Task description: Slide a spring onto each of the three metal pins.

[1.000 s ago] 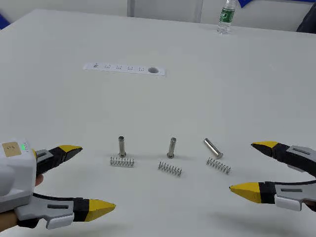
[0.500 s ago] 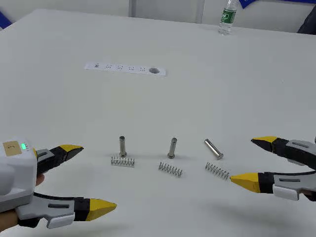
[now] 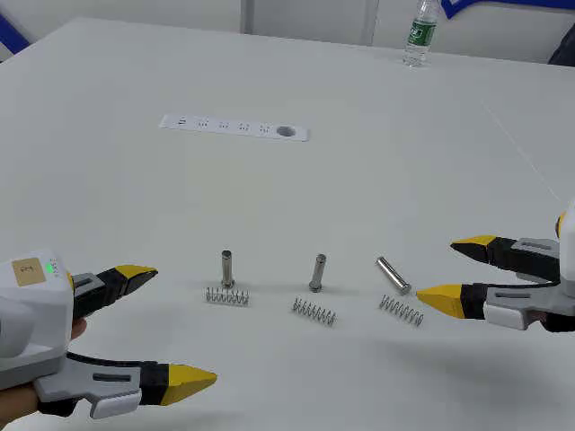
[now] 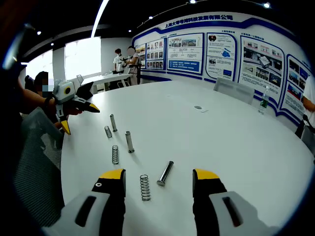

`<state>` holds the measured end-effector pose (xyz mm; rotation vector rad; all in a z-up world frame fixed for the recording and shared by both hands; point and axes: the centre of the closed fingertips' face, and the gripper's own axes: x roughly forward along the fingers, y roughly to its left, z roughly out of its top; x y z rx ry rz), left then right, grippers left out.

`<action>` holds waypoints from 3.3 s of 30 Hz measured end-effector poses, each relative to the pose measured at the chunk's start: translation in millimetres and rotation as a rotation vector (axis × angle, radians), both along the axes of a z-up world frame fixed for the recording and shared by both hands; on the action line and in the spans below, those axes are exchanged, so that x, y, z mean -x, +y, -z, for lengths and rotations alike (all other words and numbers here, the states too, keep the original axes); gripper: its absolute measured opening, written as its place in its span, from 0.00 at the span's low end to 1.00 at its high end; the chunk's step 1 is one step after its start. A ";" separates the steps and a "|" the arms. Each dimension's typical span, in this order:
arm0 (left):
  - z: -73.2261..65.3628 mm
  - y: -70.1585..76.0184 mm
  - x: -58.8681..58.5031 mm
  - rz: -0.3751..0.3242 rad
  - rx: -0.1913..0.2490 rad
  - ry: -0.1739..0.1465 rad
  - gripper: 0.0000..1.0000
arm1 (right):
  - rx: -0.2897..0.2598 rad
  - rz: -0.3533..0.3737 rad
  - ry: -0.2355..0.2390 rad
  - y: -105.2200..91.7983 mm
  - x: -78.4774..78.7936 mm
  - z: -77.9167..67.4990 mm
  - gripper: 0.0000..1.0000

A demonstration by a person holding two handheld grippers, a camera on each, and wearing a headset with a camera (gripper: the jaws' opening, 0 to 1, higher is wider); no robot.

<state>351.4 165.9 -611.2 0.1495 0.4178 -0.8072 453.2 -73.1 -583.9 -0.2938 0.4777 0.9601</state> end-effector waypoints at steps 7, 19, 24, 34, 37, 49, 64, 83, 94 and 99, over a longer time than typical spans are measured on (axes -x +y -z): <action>-0.6 -0.8 0.4 -0.001 0.004 0.003 0.90 | 0.037 0.032 0.034 4.0 -16.1 4.5 0.51; -3.0 -2.1 0.4 0.000 0.007 0.000 0.89 | 0.092 0.098 0.088 11.3 -43.8 12.1 0.40; -3.7 -2.5 -0.2 -0.001 0.009 -0.002 0.89 | 0.138 0.111 0.101 15.0 -52.3 15.9 0.37; -4.4 -3.5 0.1 -0.003 0.016 -0.003 0.89 | 0.193 0.140 0.161 23.4 -56.0 30.1 0.30; -5.6 -3.2 -0.4 -0.005 0.020 -0.006 0.89 | 0.227 0.140 0.171 25.3 -54.9 36.3 0.28; -4.5 -4.6 -0.3 -0.004 0.025 -0.002 0.88 | 0.311 0.168 0.249 32.0 -53.9 59.7 0.19; -2.8 -1.8 0.7 -0.013 0.033 0.003 0.88 | 0.376 0.201 0.297 33.4 -54.0 74.9 0.13; -2.5 -0.4 1.2 -0.014 0.035 0.008 0.87 | 0.405 0.209 0.336 33.1 -52.3 79.3 0.10; -2.5 -1.1 1.5 -0.012 0.035 0.008 0.87 | 0.403 0.233 0.357 32.8 -52.4 80.1 0.09; -3.0 -1.3 1.0 -0.016 0.039 0.006 0.87 | 0.385 0.252 0.375 32.0 -52.7 79.9 0.09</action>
